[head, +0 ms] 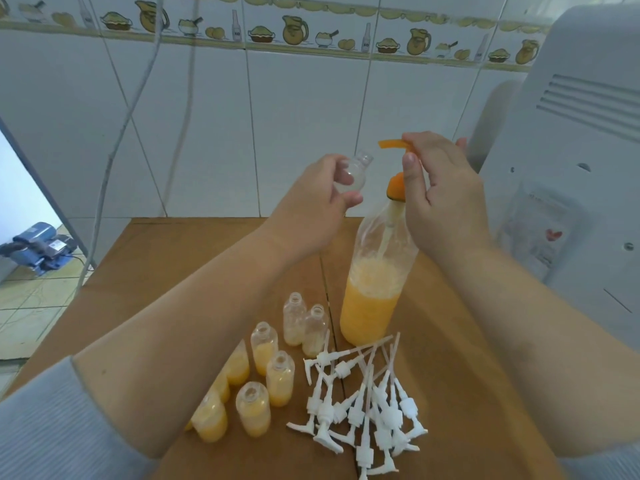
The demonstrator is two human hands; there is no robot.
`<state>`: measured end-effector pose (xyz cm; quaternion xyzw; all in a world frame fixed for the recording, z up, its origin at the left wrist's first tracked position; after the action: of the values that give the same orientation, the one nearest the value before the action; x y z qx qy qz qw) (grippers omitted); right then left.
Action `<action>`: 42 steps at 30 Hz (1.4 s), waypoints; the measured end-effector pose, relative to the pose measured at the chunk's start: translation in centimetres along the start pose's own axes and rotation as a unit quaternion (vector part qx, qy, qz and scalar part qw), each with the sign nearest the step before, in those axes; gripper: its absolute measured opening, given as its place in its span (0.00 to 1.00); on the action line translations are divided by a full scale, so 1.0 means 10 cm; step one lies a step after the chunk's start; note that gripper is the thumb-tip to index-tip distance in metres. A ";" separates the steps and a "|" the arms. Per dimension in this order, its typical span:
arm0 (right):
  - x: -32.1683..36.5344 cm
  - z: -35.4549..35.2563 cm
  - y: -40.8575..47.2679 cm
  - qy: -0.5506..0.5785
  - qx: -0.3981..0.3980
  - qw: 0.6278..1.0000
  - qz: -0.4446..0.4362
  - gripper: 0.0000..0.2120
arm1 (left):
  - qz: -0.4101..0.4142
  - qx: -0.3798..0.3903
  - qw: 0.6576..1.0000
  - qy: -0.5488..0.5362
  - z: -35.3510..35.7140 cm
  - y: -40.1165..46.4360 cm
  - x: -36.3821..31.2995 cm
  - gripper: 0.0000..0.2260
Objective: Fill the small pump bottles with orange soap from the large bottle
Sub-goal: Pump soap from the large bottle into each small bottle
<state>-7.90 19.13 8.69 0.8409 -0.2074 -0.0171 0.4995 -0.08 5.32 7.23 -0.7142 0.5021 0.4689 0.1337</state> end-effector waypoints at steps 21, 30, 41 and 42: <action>0.00 0.13 -0.15 0.056 -0.064 0.996 0.028 0.16 | 0.165 -0.074 0.954 0.239 -0.02 -0.02 -0.17 0.23; 0.03 0.04 -0.04 0.072 -0.088 0.993 0.030 0.16 | 0.113 -0.050 0.980 0.155 -0.18 0.07 -0.27 0.24; -0.02 0.18 -0.17 0.069 -0.098 0.993 0.025 0.15 | 0.112 -0.039 0.946 0.303 -0.05 -0.03 -0.25 0.20; -0.02 0.18 -0.19 0.070 -0.089 0.993 0.027 0.15 | 0.108 -0.036 0.945 0.307 -0.05 -0.03 -0.25 0.19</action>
<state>-7.90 18.49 6.18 0.7861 -0.1920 0.0371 0.5863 0.36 6.59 9.40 -0.7692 0.5760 0.2561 -0.1042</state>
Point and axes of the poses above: each hand's wrist, its own y-axis towards the middle knuckle, its own z-axis out of the palm, x = y × z, the point moved 4 cm from there along y, towards the middle knuckle, and after that the axes turned 8 degrees about -z, right-handed, at the moved point
